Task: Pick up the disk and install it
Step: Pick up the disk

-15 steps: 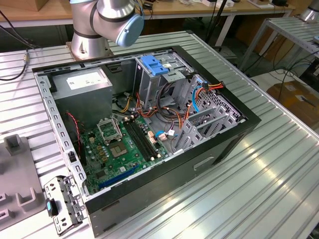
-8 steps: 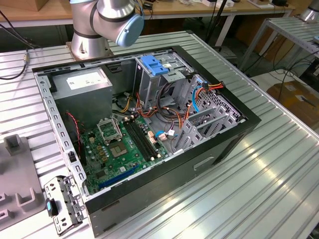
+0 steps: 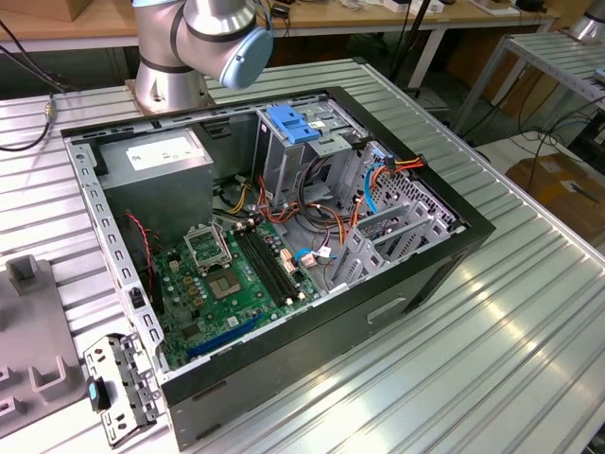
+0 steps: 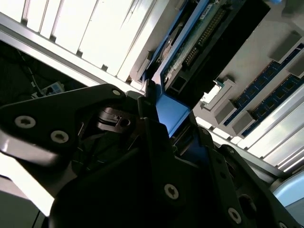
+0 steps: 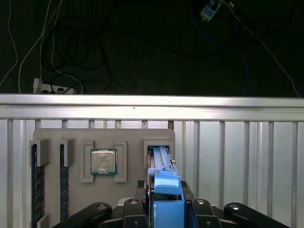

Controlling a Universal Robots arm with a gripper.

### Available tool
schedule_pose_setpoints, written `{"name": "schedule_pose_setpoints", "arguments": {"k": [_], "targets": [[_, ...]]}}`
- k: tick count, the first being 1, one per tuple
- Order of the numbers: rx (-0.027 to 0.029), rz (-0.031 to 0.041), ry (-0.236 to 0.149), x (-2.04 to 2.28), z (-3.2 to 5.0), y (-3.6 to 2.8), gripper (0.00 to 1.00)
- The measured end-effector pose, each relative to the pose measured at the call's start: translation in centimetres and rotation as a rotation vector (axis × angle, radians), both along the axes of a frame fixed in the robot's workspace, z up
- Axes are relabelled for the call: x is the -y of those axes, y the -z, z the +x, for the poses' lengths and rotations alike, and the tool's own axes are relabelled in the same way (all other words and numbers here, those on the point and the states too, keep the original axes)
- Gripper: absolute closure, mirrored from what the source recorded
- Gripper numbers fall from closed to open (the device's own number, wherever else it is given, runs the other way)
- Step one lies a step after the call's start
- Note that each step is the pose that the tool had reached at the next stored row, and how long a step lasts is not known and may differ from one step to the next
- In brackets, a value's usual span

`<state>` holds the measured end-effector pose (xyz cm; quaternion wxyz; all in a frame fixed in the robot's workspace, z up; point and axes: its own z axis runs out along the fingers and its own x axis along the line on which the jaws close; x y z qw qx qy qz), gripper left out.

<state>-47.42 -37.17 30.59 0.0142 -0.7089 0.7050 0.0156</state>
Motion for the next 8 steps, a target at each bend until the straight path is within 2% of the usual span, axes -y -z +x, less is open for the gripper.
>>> {"name": "schedule_pose_setpoints", "arguments": {"k": [8], "targets": [[-0.0001,0.0000,0.000,0.00,0.00,0.26,0.63]]}}
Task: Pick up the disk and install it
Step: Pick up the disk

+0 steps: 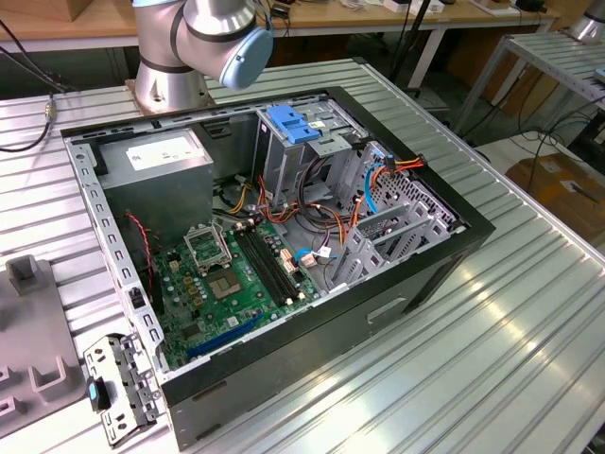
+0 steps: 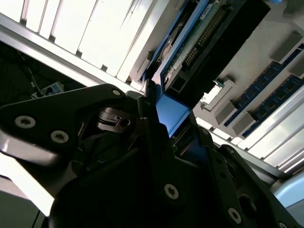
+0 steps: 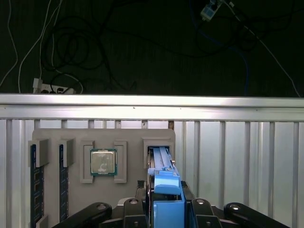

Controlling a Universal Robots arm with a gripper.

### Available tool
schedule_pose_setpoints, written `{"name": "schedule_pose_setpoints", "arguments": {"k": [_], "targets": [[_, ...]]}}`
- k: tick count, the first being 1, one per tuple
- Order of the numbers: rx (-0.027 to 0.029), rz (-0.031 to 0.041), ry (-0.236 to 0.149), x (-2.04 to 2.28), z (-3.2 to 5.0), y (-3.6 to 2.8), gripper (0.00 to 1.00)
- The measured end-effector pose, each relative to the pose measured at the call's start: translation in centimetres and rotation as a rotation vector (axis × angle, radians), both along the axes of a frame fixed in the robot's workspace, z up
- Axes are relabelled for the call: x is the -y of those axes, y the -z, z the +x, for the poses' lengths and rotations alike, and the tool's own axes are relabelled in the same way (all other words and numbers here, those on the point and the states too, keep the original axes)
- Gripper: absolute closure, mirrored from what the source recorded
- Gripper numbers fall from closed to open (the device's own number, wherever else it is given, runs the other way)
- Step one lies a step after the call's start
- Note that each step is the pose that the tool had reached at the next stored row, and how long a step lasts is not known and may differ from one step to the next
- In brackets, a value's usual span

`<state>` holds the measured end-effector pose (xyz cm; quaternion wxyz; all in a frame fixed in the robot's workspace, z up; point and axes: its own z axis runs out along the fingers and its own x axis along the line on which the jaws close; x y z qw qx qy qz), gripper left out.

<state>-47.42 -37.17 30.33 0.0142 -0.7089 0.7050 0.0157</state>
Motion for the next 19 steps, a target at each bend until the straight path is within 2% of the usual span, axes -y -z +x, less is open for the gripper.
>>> {"name": "schedule_pose_setpoints", "arguments": {"k": [5,6,7,8,19], "targets": [[0.0001,0.0000,0.000,0.00,0.00,0.23,0.63],[0.0002,0.0000,0.041,0.00,0.00,0.26,0.63],[0.0002,0.0000,0.056,0.00,0.00,0.26,0.63],[0.0002,0.0001,0.022,0.00,0.00,0.26,0.63],[0.0001,0.0000,0.021,0.00,0.00,0.26,0.63]]}}
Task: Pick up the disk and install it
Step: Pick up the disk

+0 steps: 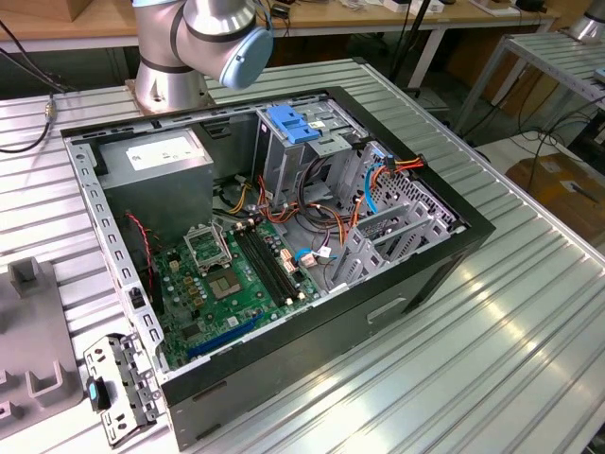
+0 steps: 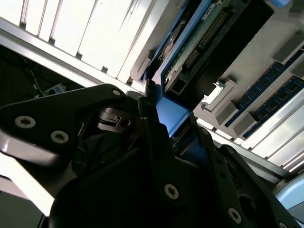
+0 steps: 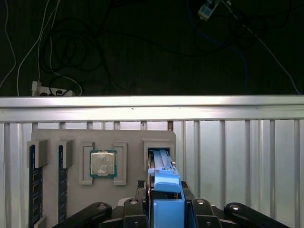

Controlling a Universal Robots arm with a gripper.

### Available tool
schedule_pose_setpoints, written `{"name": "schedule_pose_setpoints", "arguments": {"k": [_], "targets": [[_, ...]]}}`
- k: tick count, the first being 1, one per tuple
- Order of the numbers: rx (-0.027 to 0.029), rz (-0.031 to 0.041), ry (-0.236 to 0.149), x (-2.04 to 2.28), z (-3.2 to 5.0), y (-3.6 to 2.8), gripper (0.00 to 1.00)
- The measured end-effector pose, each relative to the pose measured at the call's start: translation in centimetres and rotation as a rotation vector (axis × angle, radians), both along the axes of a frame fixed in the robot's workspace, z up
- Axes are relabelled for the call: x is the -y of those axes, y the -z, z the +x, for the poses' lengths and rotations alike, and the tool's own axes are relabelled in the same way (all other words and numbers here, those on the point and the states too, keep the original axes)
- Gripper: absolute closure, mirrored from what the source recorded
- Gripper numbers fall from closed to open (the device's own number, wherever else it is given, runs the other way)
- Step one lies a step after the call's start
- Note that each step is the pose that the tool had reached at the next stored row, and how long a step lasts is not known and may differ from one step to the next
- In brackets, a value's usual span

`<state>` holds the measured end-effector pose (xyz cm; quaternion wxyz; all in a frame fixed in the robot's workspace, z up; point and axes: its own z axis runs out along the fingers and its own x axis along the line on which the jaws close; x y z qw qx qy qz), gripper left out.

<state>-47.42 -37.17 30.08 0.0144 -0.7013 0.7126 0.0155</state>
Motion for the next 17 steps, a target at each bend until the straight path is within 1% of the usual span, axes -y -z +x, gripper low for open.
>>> {"name": "schedule_pose_setpoints", "arguments": {"k": [10,11,17], "targets": [[0.0001,0.0001,0.000,0.00,0.00,0.01,0.62],[0.0001,0.0001,0.000,0.00,0.00,0.01,0.55],[0.0000,0.0000,0.000,0.00,0.00,0.00,0.55]]}}
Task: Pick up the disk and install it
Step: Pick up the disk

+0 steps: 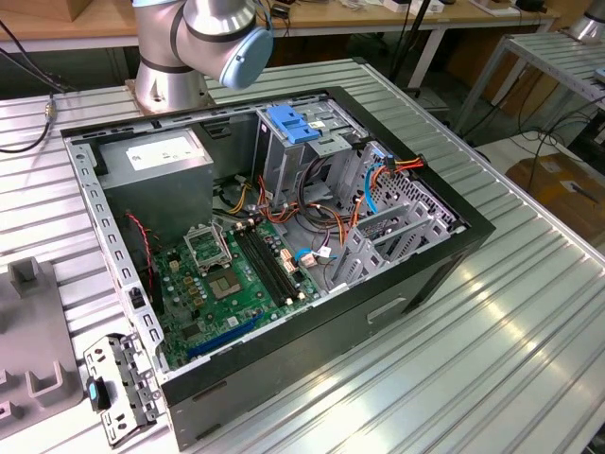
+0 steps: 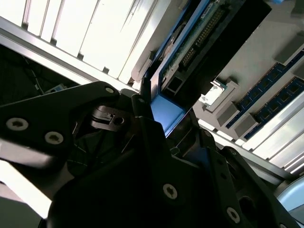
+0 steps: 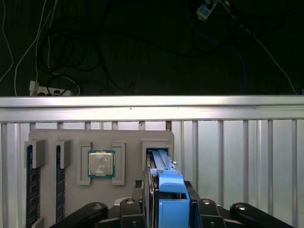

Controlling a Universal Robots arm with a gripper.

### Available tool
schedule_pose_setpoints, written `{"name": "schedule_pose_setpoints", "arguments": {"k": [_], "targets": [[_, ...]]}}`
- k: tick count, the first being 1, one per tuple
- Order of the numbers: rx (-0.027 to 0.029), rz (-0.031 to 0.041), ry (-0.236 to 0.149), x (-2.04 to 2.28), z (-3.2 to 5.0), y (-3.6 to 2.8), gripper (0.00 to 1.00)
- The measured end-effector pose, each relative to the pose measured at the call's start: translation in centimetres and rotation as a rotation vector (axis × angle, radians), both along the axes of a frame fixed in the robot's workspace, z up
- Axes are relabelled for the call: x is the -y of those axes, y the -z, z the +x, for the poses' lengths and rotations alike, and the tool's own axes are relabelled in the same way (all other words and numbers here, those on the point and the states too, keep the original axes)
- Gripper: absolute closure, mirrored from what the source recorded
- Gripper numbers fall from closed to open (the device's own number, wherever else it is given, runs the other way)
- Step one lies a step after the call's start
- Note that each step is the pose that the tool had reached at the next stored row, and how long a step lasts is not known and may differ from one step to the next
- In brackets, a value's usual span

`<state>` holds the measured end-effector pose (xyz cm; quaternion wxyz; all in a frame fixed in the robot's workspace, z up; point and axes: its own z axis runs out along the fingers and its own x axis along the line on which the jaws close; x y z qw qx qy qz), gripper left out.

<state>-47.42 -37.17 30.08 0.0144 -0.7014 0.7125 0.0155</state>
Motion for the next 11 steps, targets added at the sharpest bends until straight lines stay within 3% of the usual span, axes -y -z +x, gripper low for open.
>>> {"name": "schedule_pose_setpoints", "arguments": {"k": [2,11], "targets": [[-0.0001,-0.0004,0.000,0.00,0.00,0.00,0.63],[0.0000,-0.0008,0.000,0.00,0.00,0.00,0.63]]}}
